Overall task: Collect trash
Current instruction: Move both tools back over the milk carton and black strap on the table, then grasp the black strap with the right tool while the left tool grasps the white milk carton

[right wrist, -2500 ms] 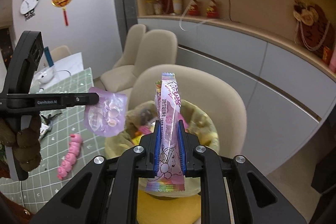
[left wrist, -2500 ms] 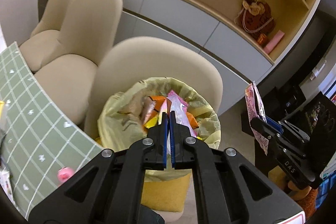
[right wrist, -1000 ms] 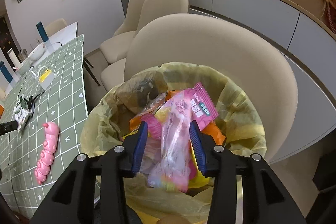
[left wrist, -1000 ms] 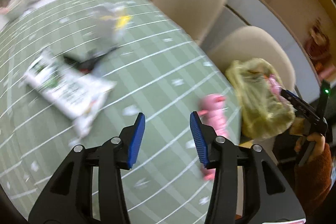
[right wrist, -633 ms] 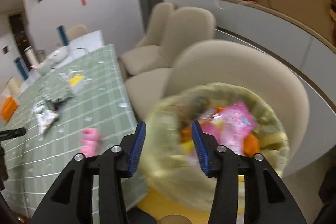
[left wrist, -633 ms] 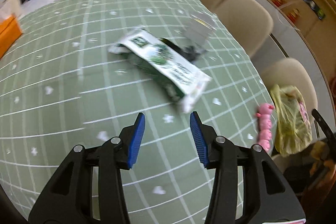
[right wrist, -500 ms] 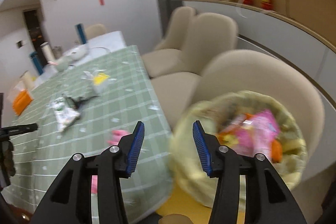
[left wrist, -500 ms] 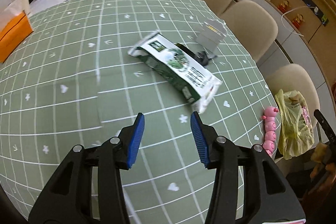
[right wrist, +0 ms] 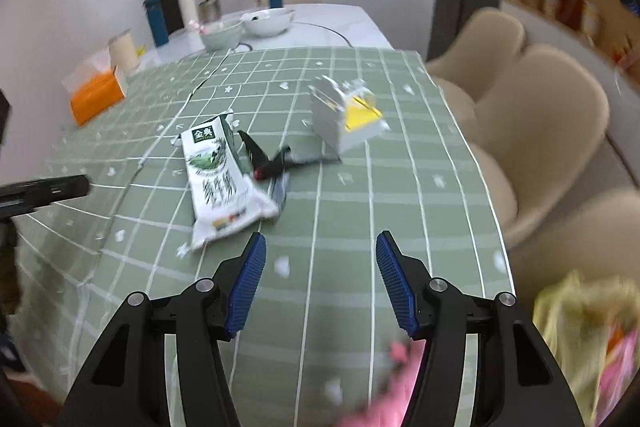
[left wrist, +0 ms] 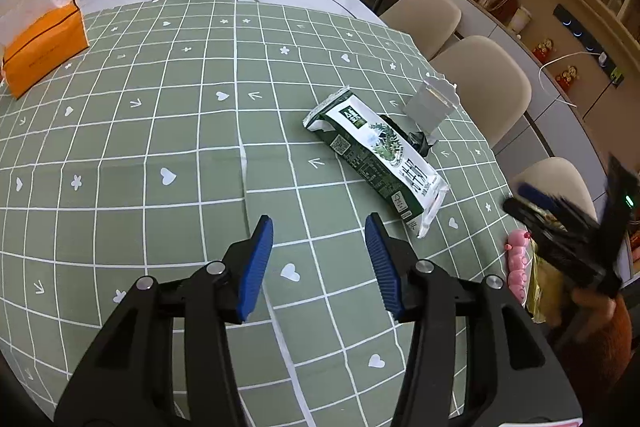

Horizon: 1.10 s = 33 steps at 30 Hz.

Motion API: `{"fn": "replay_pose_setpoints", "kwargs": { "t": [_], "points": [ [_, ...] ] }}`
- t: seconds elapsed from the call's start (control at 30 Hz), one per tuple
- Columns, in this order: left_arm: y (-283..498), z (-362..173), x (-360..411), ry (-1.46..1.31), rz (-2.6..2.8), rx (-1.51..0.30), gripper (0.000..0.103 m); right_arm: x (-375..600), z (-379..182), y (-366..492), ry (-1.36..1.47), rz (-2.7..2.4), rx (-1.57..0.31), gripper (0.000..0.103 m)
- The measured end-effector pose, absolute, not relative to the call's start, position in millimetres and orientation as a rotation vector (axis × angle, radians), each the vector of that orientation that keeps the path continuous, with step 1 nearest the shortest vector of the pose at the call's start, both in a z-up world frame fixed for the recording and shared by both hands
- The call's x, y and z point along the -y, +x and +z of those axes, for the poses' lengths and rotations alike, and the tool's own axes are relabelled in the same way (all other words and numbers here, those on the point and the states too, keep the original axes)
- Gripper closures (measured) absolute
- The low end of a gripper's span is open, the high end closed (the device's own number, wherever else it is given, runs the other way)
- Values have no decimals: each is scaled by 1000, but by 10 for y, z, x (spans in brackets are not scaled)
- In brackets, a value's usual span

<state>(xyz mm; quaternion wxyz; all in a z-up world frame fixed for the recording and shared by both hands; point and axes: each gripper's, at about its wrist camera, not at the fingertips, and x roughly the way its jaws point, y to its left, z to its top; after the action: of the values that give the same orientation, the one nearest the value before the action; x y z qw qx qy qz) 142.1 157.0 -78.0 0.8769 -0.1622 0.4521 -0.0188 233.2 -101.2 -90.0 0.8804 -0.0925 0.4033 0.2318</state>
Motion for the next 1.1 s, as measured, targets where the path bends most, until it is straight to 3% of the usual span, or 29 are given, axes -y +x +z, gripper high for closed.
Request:
{"fn": "replay_pose_setpoints", "kwargs": {
  "t": [0.17, 0.27, 0.47, 0.6, 0.67, 0.8, 0.87, 1.1],
  "points": [
    [1451, -897, -1674, -376, -21, -968, 57, 672, -1037, 2798, -220, 566, -808, 49],
    [1486, -953, -1714, -382, -12, -983, 57, 535, -1149, 3083, -188, 582, -844, 55],
    [1547, -1026, -1700, -411, -41, -995, 57, 468, -1420, 3378, -89, 597, -960, 55],
    [1647, -1006, -1688, -409, -67, -988, 53, 505, -1440, 3216, -44, 638, -1000, 66],
    [1701, -989, -1702, -416, -68, -982, 53, 511, -1427, 3067, -12, 681, -1033, 80],
    [1770, -952, -1674, -402, -77, -974, 52, 473, -1393, 2687, -73, 704, -1045, 82],
    [1793, -947, -1629, -381, -92, -977, 52, 516, -1355, 2539, -87, 686, -1033, 92],
    [2013, -1001, -1432, -360, -129, -1003, 51, 914, -1234, 2221, -59, 564, -991, 92]
  ]
}}
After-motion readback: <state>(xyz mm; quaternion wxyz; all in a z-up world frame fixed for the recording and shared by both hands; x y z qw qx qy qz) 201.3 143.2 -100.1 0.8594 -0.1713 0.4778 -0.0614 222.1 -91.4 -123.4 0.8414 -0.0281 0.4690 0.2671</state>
